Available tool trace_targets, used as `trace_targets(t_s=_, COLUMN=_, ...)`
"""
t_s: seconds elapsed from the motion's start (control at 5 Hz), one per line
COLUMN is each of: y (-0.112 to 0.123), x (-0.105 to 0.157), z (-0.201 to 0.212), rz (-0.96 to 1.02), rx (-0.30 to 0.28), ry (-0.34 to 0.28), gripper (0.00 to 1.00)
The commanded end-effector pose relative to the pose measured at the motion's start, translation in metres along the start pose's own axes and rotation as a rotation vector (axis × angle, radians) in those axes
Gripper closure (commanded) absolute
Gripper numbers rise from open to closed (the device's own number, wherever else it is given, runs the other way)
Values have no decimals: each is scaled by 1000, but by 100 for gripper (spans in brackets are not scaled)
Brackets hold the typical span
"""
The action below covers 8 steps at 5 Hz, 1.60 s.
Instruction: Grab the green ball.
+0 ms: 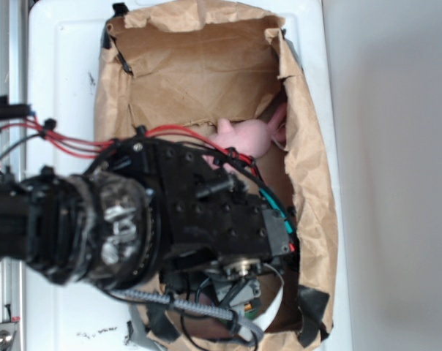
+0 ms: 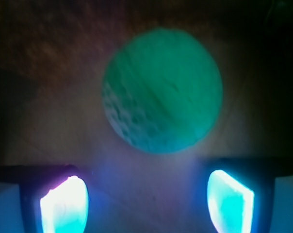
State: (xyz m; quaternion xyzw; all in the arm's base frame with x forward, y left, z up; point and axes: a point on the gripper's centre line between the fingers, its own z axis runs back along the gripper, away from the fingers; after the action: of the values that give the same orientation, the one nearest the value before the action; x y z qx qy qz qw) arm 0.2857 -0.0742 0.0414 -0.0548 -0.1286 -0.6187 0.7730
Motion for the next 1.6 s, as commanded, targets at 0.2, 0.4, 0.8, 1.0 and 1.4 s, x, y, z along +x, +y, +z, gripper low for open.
trace_targets(t_s=0.2, y=9, x=41, z=19, rz=-68, rx=82, ry=-107, gripper=0)
trace_targets(t_s=0.4, y=8, x=48, z=21, rz=-52, rx=42, ry=-161, gripper=0)
trace_targets(t_s=0.8, y=4, x=59, z=14, rz=-58, rx=26, ry=-167, gripper=0)
trace_targets(t_s=1.0, y=-2, x=59, z=6, rz=-71, rx=4, ry=-143, gripper=0)
trace_targets(t_s=1.4, y=-11, x=60, z=-3, rz=-77, rx=-38, ry=-122, gripper=0)
